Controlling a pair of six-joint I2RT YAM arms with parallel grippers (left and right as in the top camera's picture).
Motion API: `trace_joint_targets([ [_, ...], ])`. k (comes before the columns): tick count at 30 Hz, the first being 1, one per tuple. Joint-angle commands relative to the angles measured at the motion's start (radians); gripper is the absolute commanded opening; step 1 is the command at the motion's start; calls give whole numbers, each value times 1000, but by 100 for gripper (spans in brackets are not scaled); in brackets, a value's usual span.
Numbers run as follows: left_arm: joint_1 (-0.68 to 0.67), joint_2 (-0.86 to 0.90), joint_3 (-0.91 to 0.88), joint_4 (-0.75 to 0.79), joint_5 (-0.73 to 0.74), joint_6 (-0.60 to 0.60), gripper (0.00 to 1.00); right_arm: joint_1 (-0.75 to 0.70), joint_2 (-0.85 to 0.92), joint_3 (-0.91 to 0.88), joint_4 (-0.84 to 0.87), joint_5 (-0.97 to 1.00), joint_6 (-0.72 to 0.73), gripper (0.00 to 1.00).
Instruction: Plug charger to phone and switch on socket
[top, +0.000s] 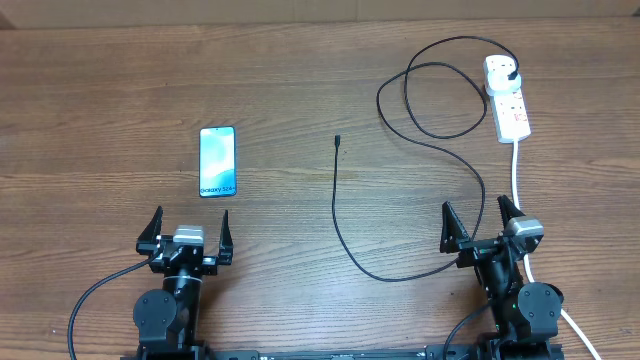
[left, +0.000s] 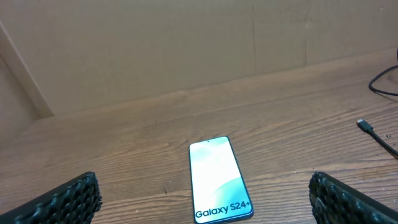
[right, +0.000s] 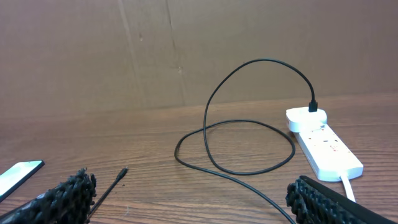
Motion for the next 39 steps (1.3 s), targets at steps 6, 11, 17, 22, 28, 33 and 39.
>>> trace_joint_targets([
  [6,6,-11,-7,3,8,11,100,6,-10,-11,5,-3,3,100],
  [11,6,-11,-7,3,8,11,100,6,-10,-11,5,-3,3,100],
  [17,6,-11,-7,3,8,11,100,6,-10,-11,5,-3,3,100],
  [22,6,-11,-7,3,8,11,100,6,-10,-11,5,-4,3,100],
  [28,7,-11,-7,13,0,-12,100,6,-10,-11,5,-4,3,100],
  [33,7,-11,-6,34,-31,-73,100,6,-10,-11,5,-3,3,100],
  [39,7,-11,10,42,-49,-117,100,6,-10,-11,5,-3,3,100],
])
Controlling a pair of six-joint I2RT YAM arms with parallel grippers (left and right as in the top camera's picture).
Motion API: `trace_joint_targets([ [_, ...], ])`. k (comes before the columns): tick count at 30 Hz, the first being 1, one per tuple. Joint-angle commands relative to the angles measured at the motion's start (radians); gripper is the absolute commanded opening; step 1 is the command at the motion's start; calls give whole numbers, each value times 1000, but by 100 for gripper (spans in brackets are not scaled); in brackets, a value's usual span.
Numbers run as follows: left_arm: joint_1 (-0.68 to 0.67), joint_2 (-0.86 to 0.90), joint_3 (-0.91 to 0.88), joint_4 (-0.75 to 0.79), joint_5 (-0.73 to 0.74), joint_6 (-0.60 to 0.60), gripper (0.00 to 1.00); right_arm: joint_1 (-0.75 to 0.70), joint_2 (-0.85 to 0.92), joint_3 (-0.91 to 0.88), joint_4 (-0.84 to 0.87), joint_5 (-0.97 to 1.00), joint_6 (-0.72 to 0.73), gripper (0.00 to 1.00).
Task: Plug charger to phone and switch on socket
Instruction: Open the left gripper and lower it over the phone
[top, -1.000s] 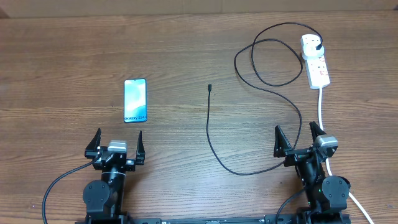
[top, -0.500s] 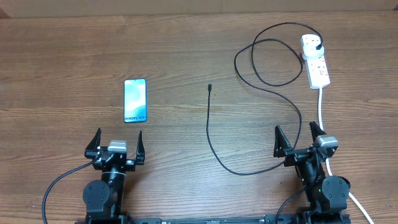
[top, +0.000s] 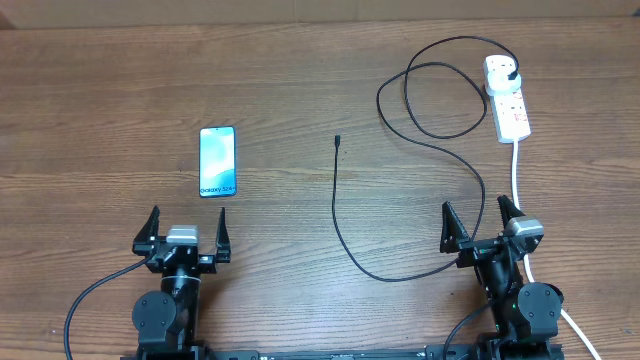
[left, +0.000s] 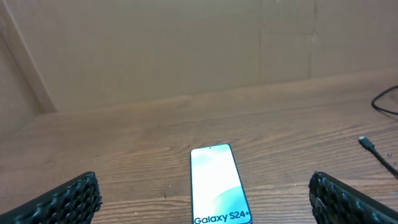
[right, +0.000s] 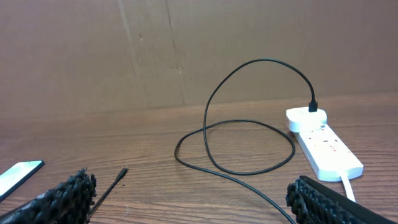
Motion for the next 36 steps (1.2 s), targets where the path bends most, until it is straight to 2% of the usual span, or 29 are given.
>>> trace_joint_targets([
  [1,7,-11,13,13,-25,-50,100,5,-10,-11,5,-4,3,100],
  [23,6,13,211,-42,-27,-70,100,5,-10,-11,5,-3,3,100],
  [29,6,125,311,-80,-23,-77,100,5,-10,-11,5,-4,3,100],
  [36,6,337,515,-179,-23,-76,100,5,-10,-11,5,-3,3,100],
])
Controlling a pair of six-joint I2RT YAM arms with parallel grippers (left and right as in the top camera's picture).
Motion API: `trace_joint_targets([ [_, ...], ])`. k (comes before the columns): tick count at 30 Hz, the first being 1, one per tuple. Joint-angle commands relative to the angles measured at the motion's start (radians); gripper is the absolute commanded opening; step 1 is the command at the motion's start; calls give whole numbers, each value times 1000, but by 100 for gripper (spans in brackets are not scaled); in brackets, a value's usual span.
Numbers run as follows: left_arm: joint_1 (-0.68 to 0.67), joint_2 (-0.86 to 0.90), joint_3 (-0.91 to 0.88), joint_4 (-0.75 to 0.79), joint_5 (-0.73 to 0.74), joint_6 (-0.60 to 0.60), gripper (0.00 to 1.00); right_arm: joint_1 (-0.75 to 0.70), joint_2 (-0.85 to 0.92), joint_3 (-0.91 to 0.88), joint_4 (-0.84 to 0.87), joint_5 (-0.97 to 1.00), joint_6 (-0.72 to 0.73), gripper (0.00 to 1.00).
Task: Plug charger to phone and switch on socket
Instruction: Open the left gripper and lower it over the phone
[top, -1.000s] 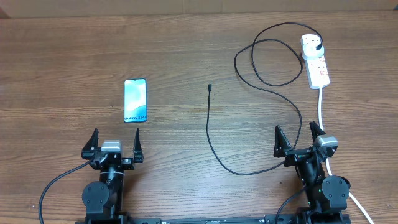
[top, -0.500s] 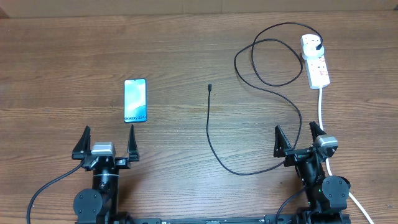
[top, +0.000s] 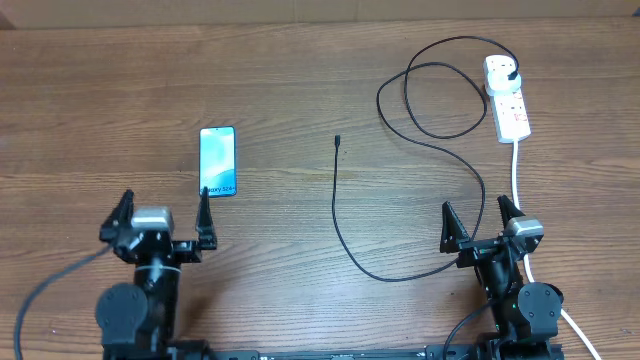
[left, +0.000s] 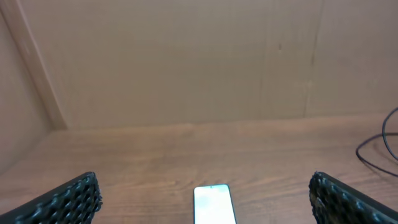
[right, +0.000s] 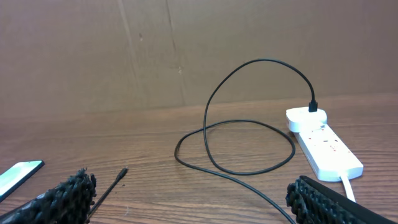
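Note:
The phone (top: 218, 161) lies screen up on the wooden table, left of centre; only its top edge (left: 214, 204) shows in the left wrist view. My left gripper (top: 164, 200) stands open just near and left of it, holding nothing. A black charger cable (top: 335, 205) loops across the table, its free plug end (top: 338, 140) lying bare at the middle. The other end goes into the white socket strip (top: 510, 105) at the far right. Well short of that strip, my right gripper (top: 475, 212) is open and empty, with the cable (right: 249, 180) in front of it.
The strip's white lead (top: 517, 170) runs down the right side past my right arm. Cardboard walls (left: 186, 56) stand behind the table. The cable's big loop (top: 430, 95) lies left of the strip.
My left gripper has shifted left and a little toward the phone; the phone now sits lower in its wrist view, partly cut off. The right arm, cable and phone lie as before.
Both grippers stood open at the near edge, the phone, cable and strip lying apart. The left gripper then sat slightly further left, and now further left again, close to the phone's near end. Nothing has been taken hold of.

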Motion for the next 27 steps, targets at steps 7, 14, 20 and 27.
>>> trace_joint_targets([
  [7,6,272,320,-191,18,-14,100,6,-10,-11,5,-3,3,100],
  [14,6,478,556,-369,73,-15,100,6,-10,-11,5,-4,3,100],
  [20,5,669,776,-555,78,-33,100,6,-10,-11,5,-3,3,100],
  [27,4,928,1090,-852,111,-33,100,6,-10,-11,5,-4,3,100],
])
